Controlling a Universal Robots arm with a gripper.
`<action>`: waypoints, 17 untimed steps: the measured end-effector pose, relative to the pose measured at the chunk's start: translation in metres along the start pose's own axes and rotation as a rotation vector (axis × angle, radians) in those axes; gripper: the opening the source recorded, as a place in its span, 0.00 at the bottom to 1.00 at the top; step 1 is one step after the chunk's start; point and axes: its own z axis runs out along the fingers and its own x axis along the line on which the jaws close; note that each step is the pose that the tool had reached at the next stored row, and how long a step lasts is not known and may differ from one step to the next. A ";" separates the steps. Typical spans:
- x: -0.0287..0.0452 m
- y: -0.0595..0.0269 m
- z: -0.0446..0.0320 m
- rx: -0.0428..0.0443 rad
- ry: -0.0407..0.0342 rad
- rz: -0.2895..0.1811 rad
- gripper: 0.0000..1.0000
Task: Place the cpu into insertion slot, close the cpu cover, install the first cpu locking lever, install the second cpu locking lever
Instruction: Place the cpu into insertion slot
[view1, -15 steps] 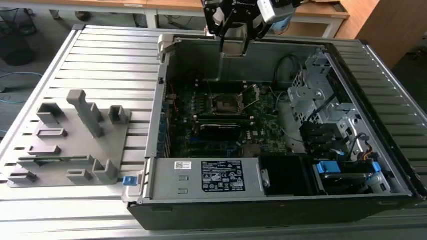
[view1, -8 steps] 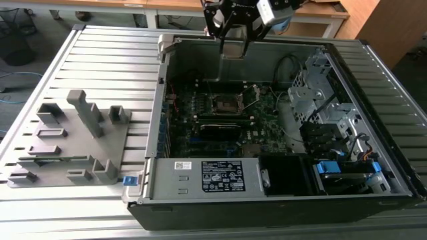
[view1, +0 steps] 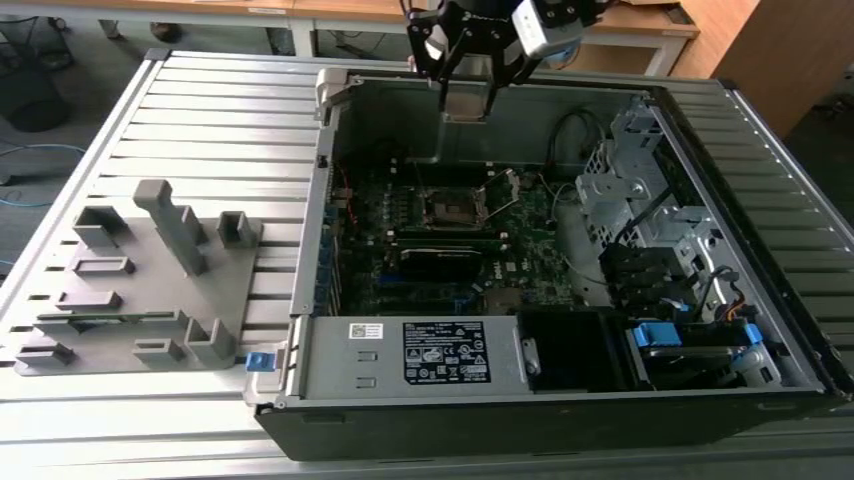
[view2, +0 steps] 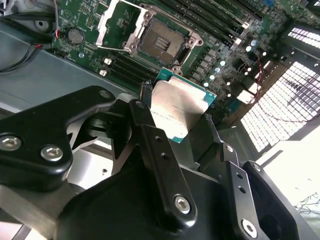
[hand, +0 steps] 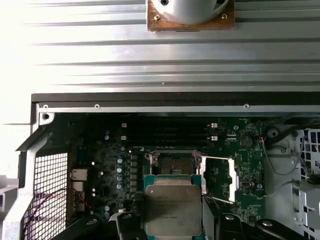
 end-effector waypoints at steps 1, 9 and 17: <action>0.0000 -0.0001 0.0013 0.0002 0.0000 0.000 0.54; -0.0002 -0.0006 0.0077 0.0004 -0.0006 0.000 0.54; -0.0003 -0.0011 0.0131 0.0006 -0.0006 0.000 0.54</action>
